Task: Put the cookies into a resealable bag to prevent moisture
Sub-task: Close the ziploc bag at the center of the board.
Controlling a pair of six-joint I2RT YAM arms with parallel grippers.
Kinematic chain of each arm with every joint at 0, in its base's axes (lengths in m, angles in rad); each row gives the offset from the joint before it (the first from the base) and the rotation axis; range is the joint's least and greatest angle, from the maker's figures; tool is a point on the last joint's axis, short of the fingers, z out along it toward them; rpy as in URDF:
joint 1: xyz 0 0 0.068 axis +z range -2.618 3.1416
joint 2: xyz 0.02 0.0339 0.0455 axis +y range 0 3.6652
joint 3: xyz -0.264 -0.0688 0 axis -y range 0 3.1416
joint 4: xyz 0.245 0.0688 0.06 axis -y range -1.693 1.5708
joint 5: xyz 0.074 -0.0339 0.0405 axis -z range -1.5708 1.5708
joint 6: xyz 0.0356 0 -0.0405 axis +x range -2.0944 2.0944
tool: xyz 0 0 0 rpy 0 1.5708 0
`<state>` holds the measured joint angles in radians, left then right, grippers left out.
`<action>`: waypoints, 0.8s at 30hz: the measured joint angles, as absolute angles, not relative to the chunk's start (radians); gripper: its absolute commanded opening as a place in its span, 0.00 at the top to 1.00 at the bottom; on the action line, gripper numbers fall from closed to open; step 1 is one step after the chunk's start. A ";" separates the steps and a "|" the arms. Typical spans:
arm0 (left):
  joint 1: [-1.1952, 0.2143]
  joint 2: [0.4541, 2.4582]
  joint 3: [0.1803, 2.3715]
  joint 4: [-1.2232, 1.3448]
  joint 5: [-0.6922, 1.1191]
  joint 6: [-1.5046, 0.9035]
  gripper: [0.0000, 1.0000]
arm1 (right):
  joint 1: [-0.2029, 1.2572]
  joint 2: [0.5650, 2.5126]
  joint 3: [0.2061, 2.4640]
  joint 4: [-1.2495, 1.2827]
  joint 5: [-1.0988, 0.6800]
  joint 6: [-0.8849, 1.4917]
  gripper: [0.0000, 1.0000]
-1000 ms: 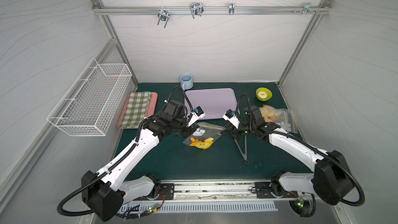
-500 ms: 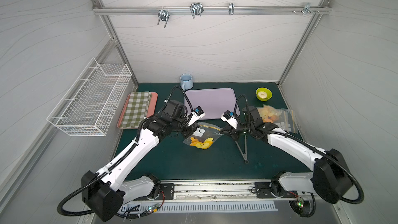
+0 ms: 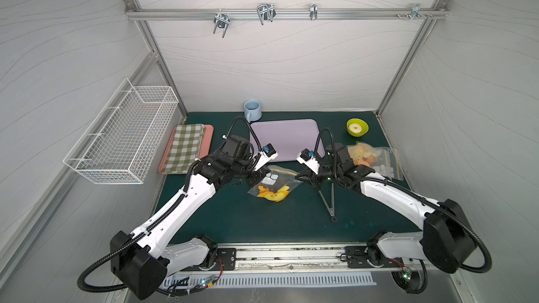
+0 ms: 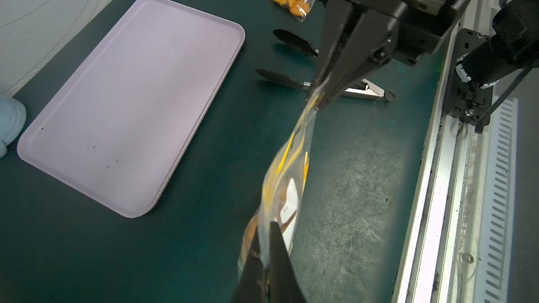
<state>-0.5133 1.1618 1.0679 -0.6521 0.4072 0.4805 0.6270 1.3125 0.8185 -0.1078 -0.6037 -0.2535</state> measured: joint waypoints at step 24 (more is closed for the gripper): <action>-0.513 1.155 1.068 -0.652 0.419 0.480 1.00 | 0.676 1.368 0.885 -0.082 -0.607 -0.249 0.90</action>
